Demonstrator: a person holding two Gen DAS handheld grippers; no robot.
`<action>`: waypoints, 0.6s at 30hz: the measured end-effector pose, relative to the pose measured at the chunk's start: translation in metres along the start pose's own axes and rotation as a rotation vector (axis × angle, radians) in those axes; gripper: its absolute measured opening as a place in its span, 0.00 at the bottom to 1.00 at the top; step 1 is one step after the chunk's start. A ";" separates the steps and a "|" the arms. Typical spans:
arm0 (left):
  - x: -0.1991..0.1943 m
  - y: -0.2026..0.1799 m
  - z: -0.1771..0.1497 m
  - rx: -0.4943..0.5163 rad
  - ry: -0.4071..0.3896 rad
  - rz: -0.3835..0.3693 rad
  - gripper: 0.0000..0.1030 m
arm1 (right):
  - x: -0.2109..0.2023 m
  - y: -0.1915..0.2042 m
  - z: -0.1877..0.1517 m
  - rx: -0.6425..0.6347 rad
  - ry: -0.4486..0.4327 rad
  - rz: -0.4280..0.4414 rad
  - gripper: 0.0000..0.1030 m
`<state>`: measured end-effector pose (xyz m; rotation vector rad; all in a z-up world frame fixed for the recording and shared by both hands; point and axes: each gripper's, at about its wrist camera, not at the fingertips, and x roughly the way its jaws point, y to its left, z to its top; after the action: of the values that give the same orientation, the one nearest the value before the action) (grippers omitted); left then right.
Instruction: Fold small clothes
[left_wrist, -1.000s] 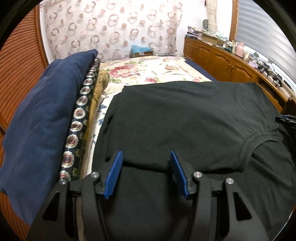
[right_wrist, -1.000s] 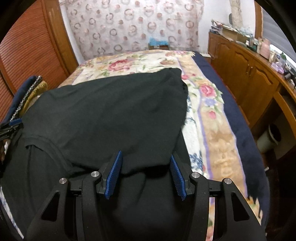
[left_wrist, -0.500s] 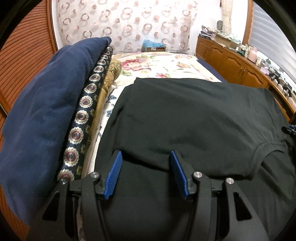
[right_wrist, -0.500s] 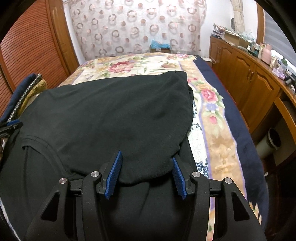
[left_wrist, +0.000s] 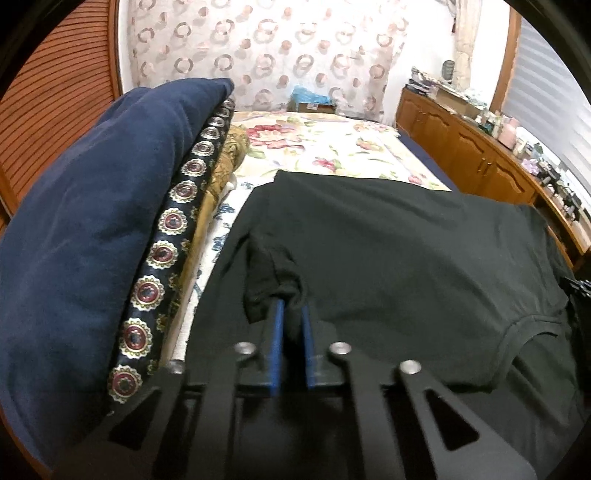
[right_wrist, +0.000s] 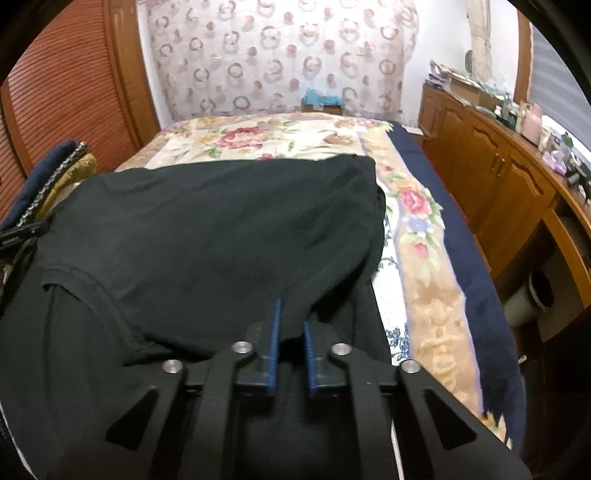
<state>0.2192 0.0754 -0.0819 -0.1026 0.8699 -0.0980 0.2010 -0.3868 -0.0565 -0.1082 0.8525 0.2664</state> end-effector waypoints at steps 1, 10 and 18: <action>-0.003 -0.002 -0.001 0.013 -0.013 0.002 0.02 | -0.003 0.000 0.001 -0.005 -0.012 0.013 0.04; -0.065 -0.007 0.010 0.043 -0.223 -0.030 0.01 | -0.043 0.006 0.020 -0.031 -0.115 0.064 0.01; -0.110 0.005 0.002 0.033 -0.311 -0.054 0.01 | -0.086 0.013 0.024 -0.028 -0.194 0.085 0.01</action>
<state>0.1501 0.0940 0.0018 -0.1075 0.5546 -0.1427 0.1610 -0.3858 0.0248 -0.0712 0.6620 0.3628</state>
